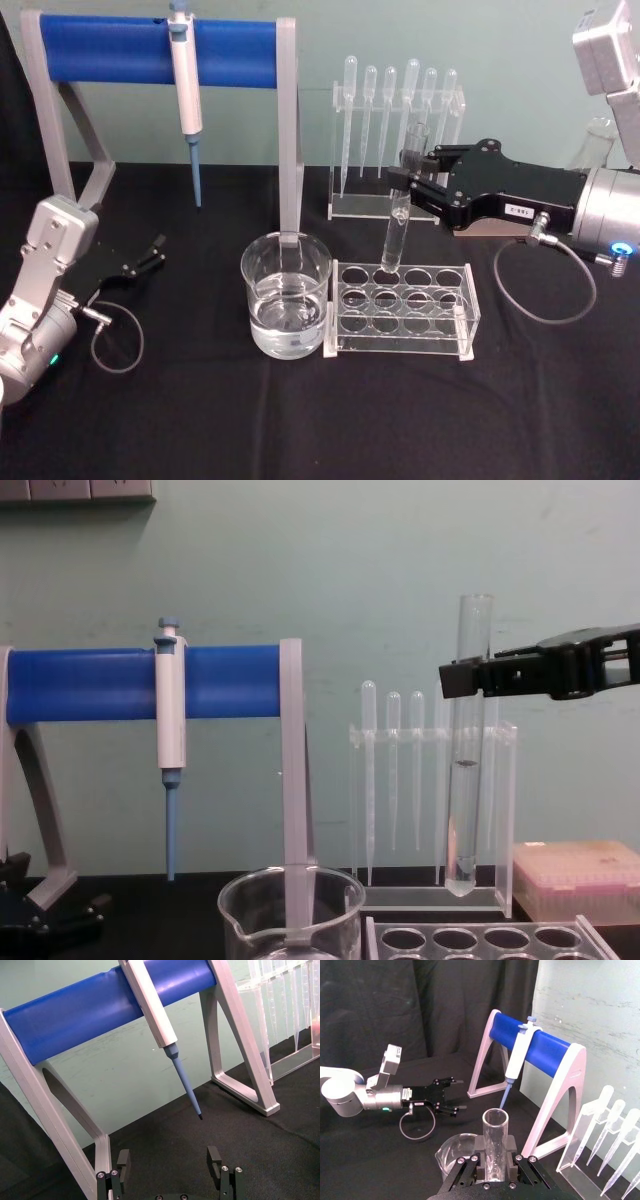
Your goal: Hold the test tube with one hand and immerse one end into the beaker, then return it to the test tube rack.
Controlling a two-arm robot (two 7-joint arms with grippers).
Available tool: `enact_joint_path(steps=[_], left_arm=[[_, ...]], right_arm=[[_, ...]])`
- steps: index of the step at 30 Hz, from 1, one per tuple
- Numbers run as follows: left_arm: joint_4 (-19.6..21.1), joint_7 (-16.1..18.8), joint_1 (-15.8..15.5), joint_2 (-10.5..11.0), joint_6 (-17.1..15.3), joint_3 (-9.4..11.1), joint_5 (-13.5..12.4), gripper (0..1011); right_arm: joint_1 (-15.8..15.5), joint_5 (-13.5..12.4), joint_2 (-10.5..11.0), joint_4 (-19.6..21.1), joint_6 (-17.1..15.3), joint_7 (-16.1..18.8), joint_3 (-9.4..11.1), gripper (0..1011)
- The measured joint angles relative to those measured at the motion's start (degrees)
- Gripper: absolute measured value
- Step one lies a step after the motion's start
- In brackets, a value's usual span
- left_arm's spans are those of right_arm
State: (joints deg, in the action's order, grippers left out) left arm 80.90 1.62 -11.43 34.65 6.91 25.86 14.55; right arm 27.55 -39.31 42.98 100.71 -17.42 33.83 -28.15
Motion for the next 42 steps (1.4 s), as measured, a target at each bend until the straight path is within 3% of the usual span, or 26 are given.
enact_joint_path(steps=[30, 36, 42], left_arm=[[0.0, 0.0, 0.0, 0.0, 0.0, 0.0, 0.0, 1000], [0.0, 0.0, 0.0, 0.0, 0.0, 0.0, 0.0, 1000], [0.0, 0.0, 0.0, 0.0, 0.0, 0.0, 0.0, 1000]], right_arm=[[0.1, 0.0, 0.0, 0.0, 0.0, 0.0, -0.1, 236], [1.9, -0.5, -0.6, -0.5, 0.6, 0.8, -1.0, 236], [4.9, -2.0, -2.6, -1.8, 0.6, 2.2, -2.5, 236]])
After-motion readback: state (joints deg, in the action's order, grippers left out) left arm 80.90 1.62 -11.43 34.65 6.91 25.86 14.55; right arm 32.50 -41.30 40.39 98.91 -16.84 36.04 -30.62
